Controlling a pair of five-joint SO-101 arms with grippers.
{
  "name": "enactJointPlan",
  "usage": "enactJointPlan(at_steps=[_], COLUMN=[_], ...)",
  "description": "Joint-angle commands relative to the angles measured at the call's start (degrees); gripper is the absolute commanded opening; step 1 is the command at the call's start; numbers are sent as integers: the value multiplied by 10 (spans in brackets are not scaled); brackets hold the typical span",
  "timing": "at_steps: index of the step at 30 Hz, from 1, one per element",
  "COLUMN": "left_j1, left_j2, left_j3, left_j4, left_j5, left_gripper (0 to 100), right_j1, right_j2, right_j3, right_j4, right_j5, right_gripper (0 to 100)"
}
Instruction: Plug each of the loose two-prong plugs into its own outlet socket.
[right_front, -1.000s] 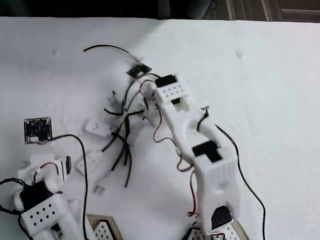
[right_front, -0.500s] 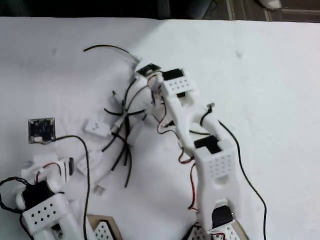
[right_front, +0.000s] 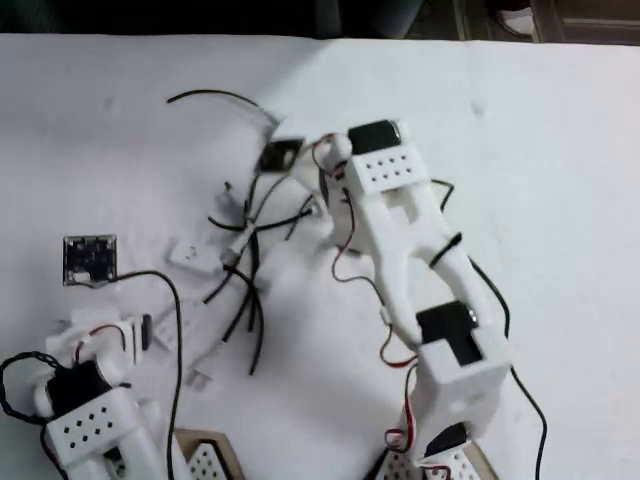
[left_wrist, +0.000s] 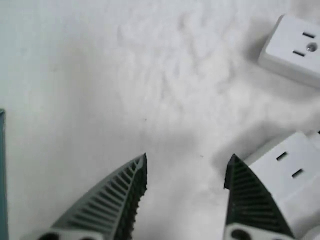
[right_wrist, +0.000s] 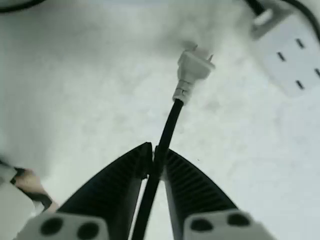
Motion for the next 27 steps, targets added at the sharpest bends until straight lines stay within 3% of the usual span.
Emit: enactJointPlan(at_steps=[1,5,9,17,21,27], left_j1=[5,5,5,6,6,6], left_j2=[-7,-7,-7,-7,-7,-7], left_j3=[-3,-3,-3,-3,-3,-3], left_j4=[-11,-11,-11,-11,-11,-11], left_j5=[-5,-5,-5,-5,-5,-5], left_gripper=[258,259,259,259,259,259], right_j1=[6,11,23,94,145,204], right_j2=[-78,-136,-196,-335,-383,-396], right_j3=[89,209,281,298,298,301], right_j4=[-15,-92,-107,-126,-196,-280], right_j5=[101,202,299,302,222,62], right_gripper=[17,17,17,18,32,230])
